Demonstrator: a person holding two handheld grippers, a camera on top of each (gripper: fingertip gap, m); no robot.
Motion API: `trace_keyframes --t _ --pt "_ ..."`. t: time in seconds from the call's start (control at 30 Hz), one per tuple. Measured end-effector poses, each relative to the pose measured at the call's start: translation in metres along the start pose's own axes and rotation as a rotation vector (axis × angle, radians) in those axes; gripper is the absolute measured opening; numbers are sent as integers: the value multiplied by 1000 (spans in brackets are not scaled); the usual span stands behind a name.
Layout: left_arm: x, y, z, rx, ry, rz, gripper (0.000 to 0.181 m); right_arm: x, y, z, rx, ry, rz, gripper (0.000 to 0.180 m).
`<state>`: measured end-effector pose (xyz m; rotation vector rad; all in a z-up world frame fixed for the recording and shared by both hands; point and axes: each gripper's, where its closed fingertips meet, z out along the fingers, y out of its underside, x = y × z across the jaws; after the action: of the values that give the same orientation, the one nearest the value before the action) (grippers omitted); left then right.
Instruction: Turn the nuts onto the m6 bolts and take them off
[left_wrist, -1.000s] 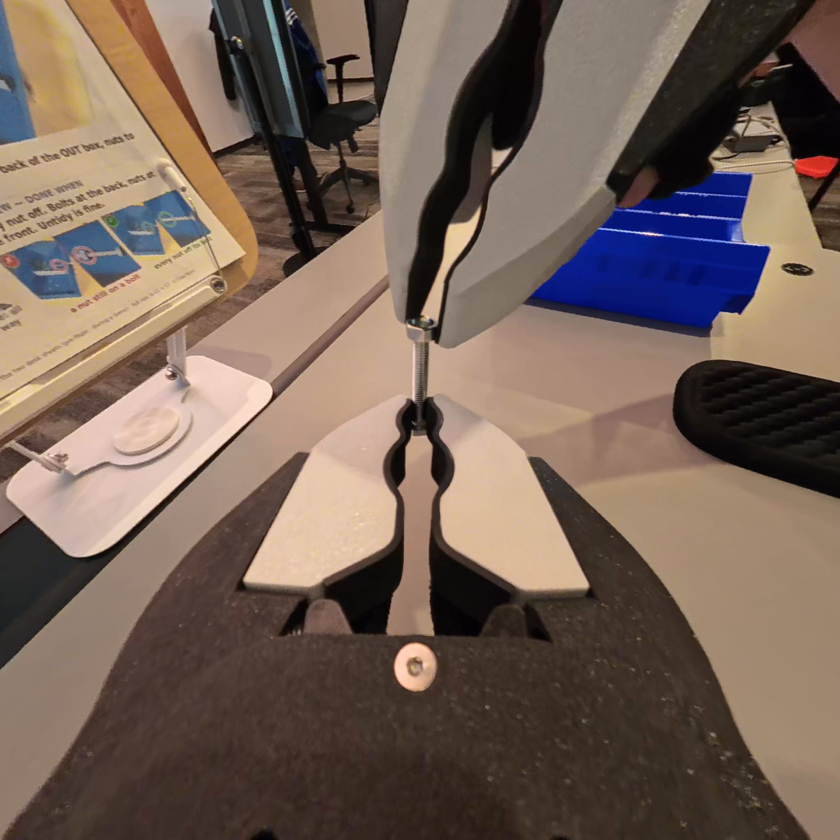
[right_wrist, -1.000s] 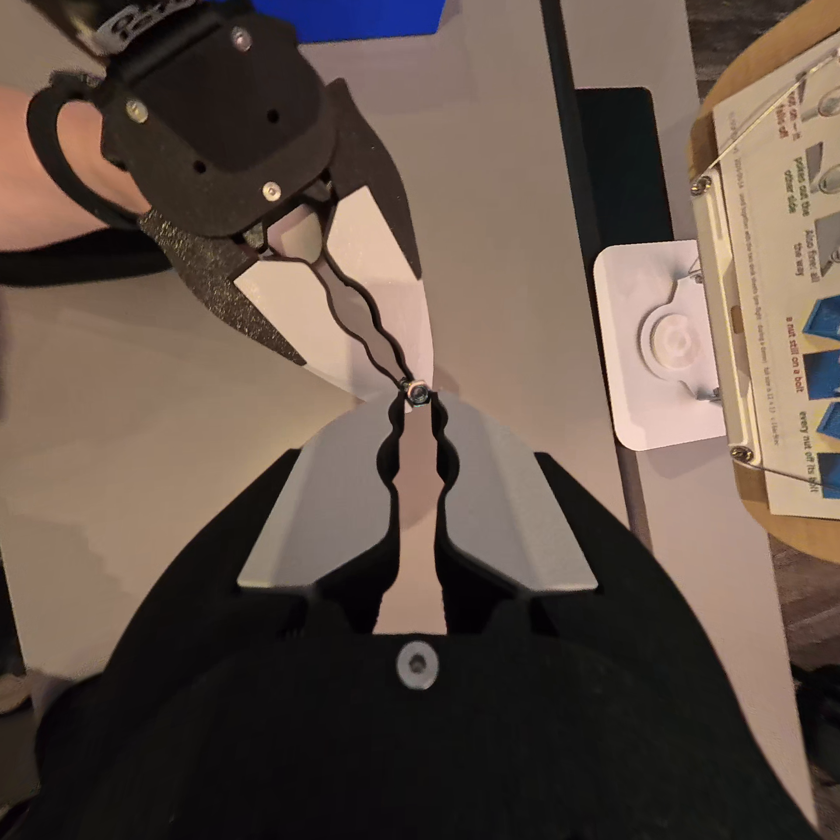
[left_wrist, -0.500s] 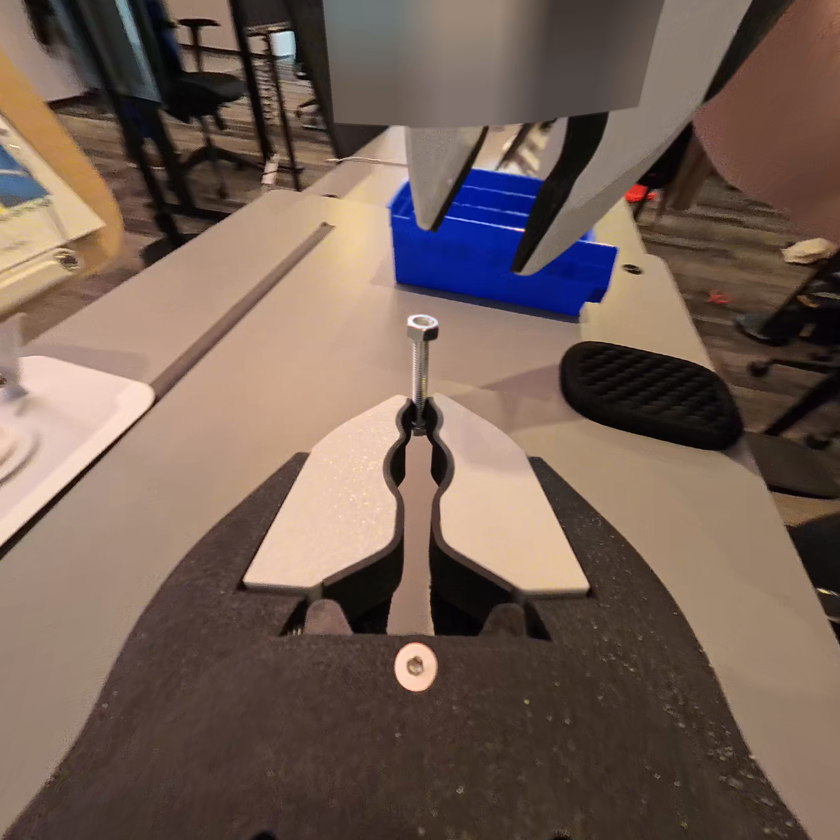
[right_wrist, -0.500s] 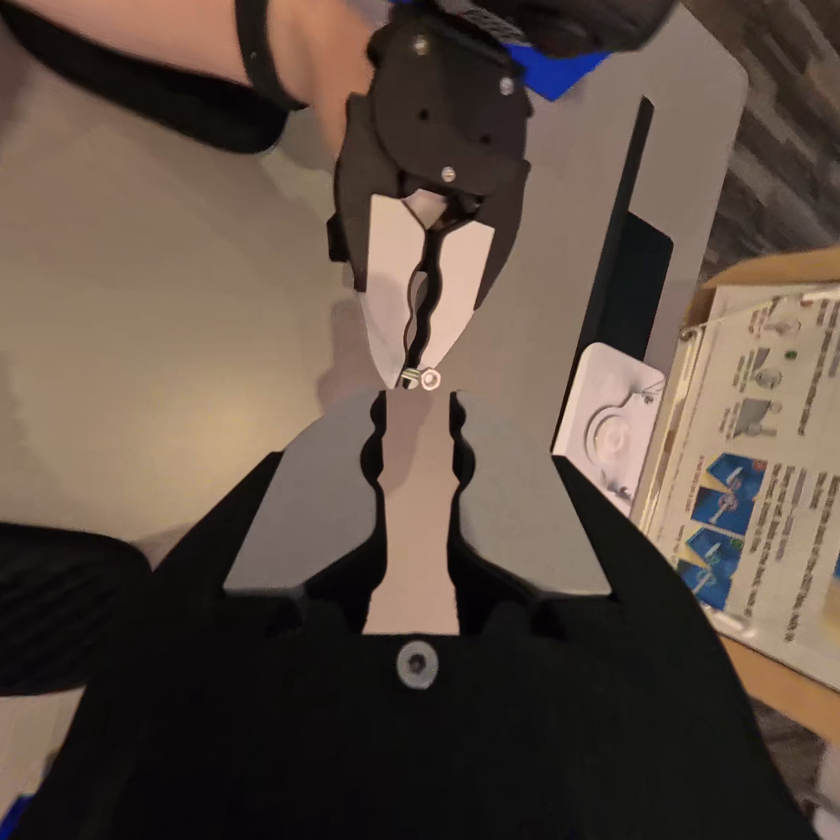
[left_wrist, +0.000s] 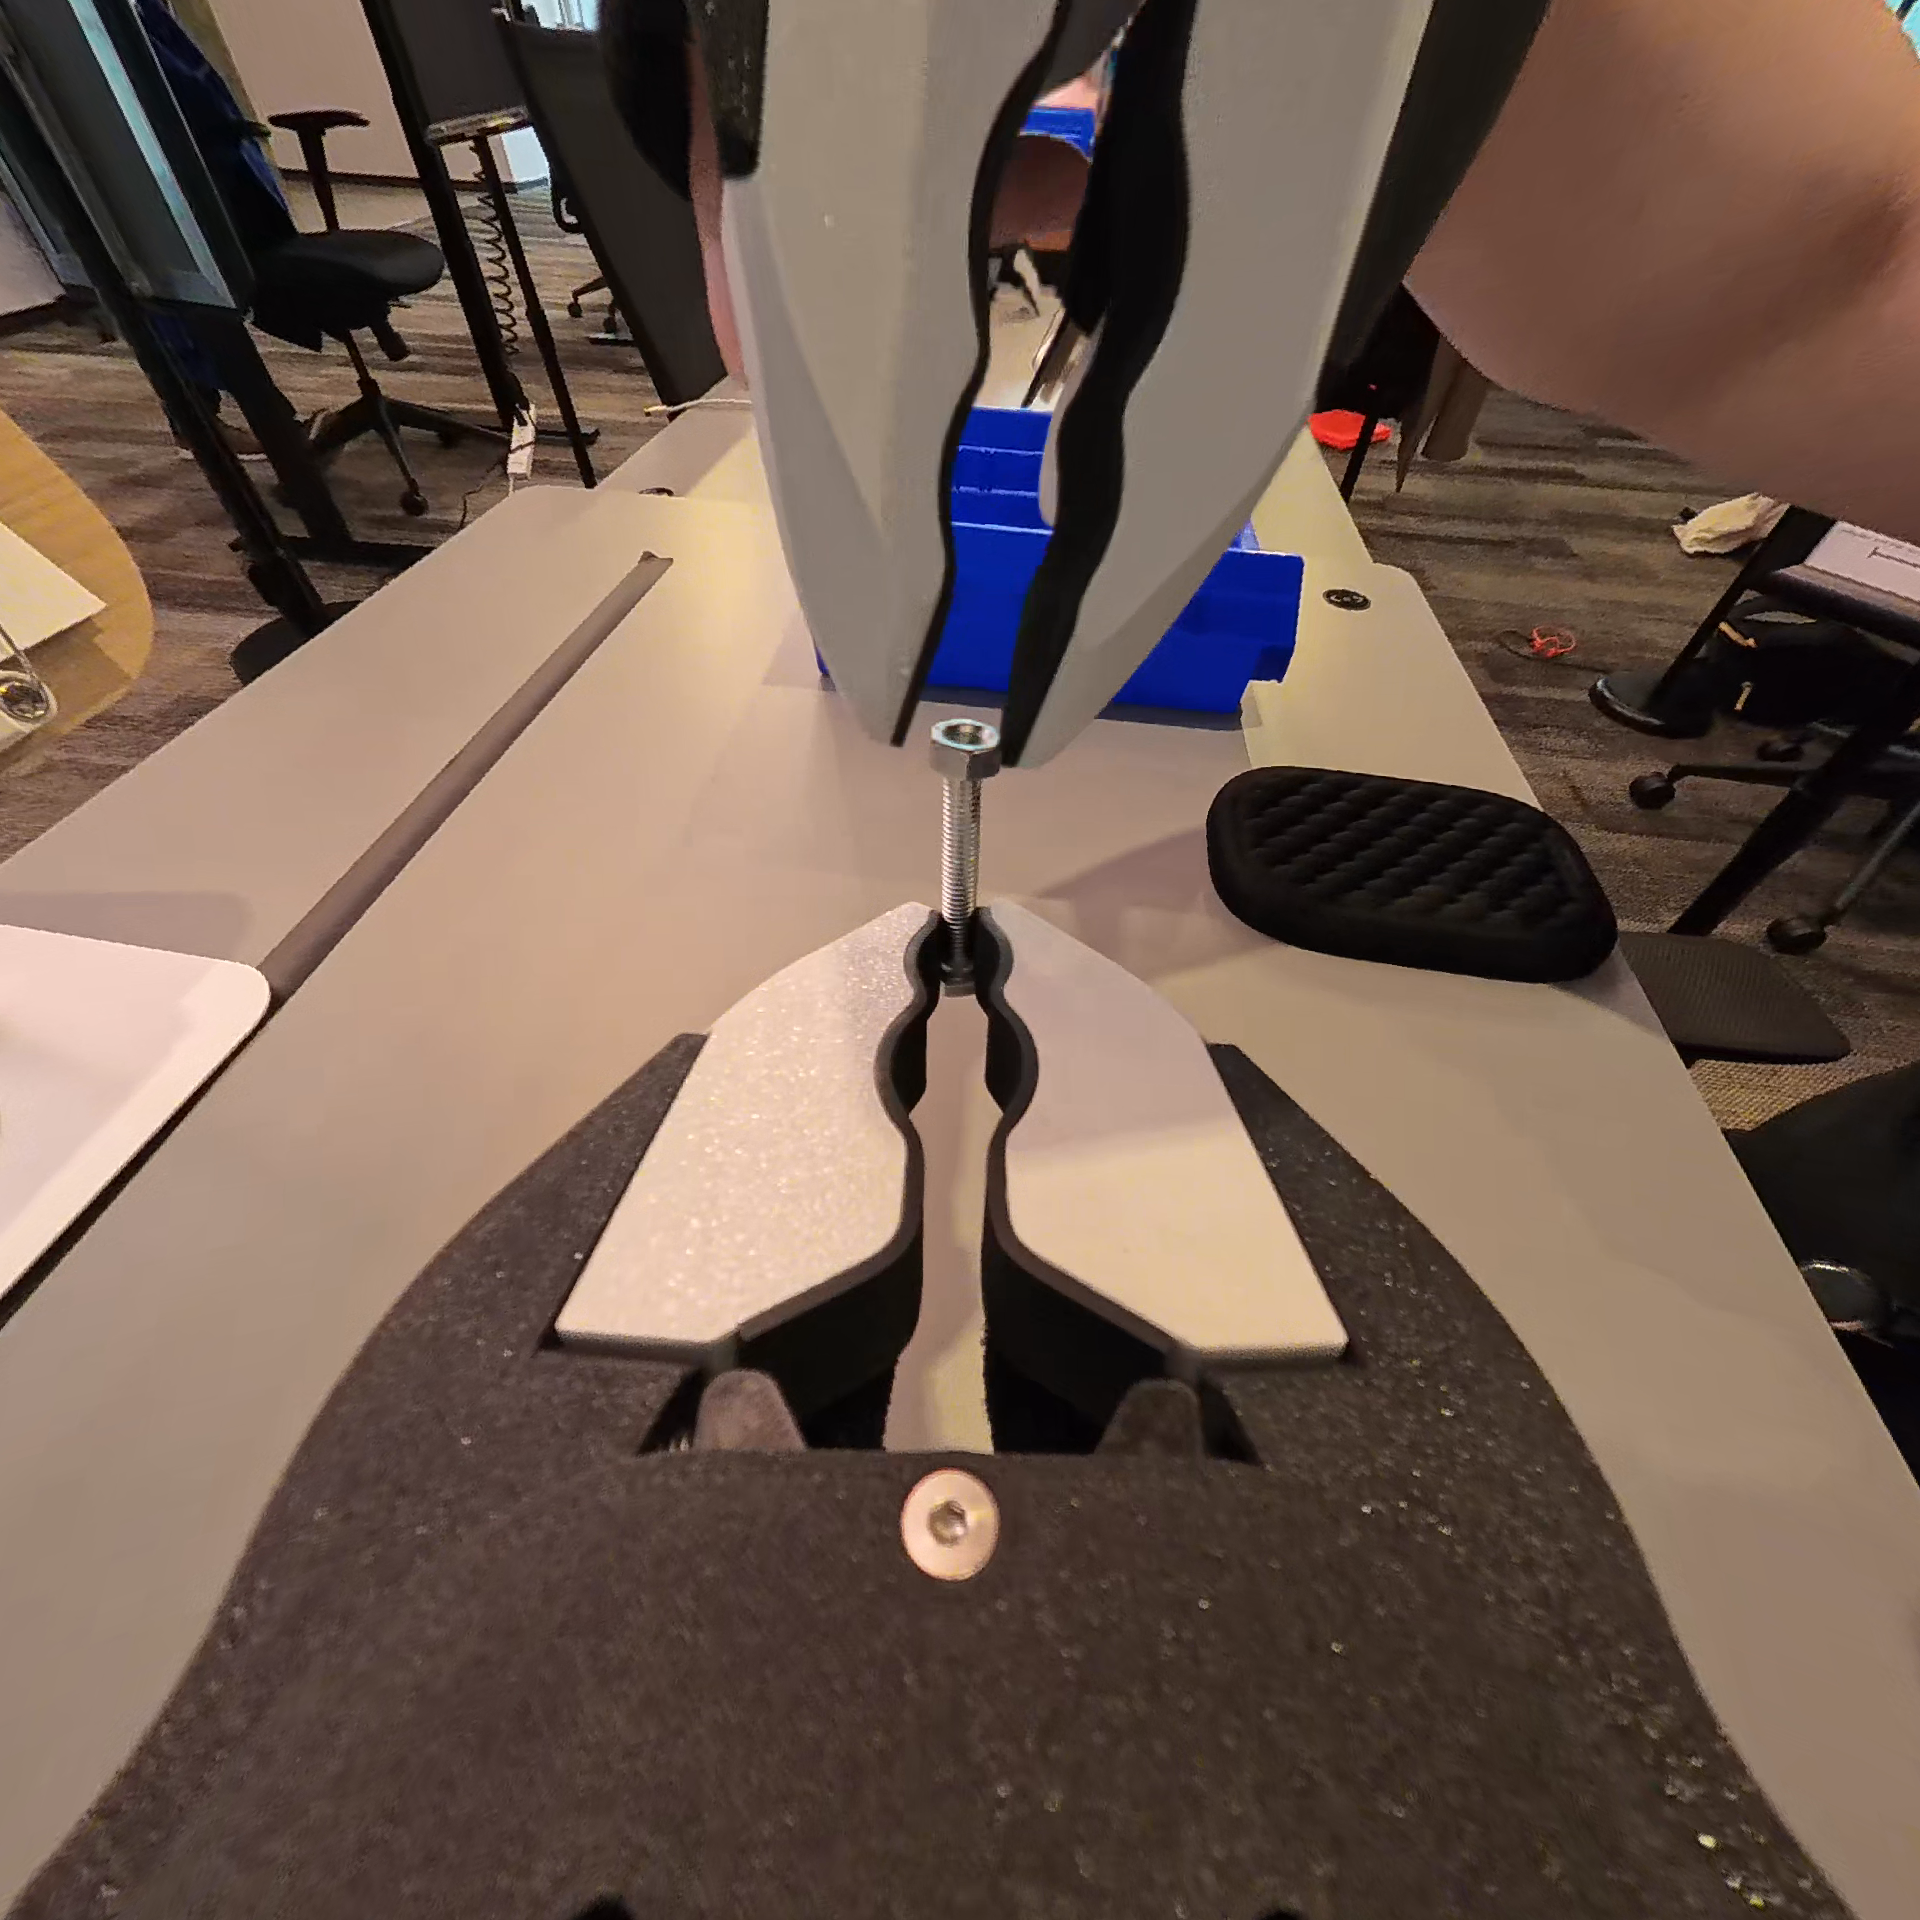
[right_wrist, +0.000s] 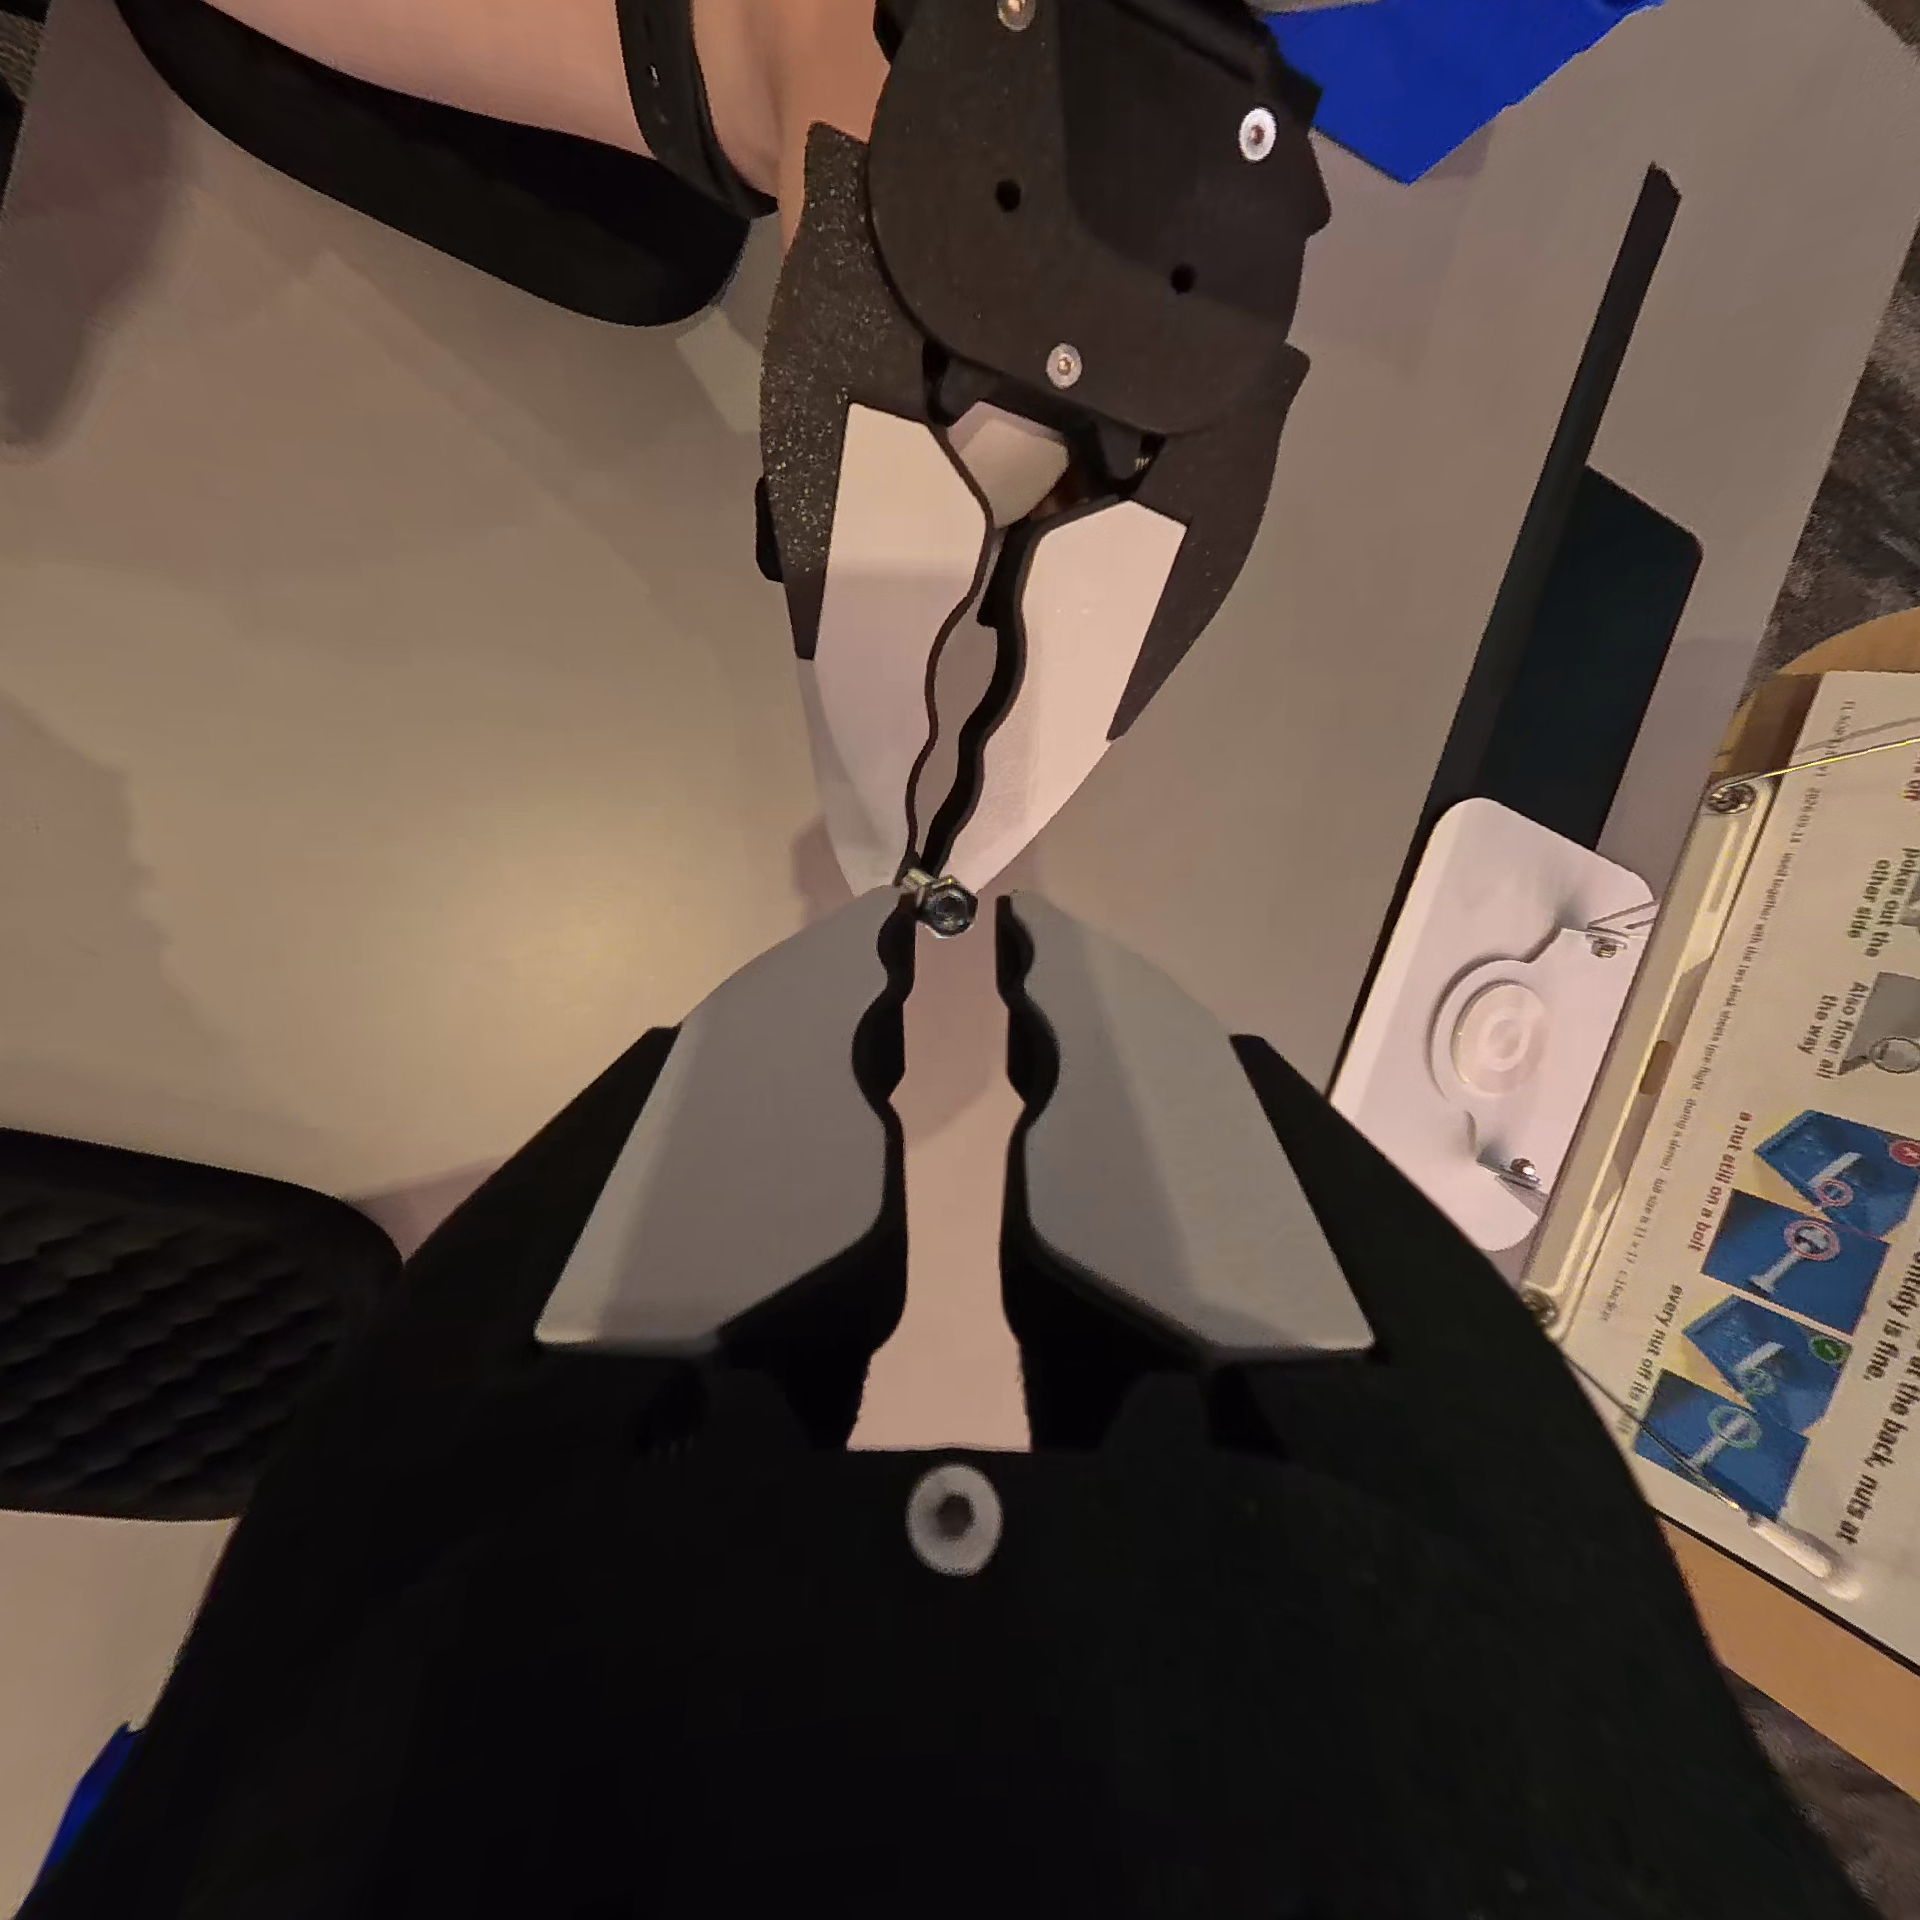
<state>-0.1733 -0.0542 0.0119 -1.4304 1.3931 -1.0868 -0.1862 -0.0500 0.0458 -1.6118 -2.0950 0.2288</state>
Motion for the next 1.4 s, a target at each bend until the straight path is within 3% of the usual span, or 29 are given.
trace_keyframes --t 0.2,0.63,0.77,0.9,1.03,1.2,1.4 --pt "-6 0 0 -7 -38 -4 5 3 1 2 20 -3 77 11" --pt "-42 2 -1 -106 -371 -25 5 32 13 7 102 200 674 10" --pt "-43 4 0 -134 -400 -6 5 31 15 9 123 200 732 10" --pt "-41 4 1 -121 -373 -23 5 31 14 8 122 226 679 24" --pt "-33 4 -2 -91 -269 -68 5 35 9 -11 123 294 472 31" --pt "-9 -1 -4 -28 -46 -103 5 5 1 -22 76 153 51 29" --pt "10 2 -2 -40 64 -47 5 -8 -5 -16 62 50 -68 23"
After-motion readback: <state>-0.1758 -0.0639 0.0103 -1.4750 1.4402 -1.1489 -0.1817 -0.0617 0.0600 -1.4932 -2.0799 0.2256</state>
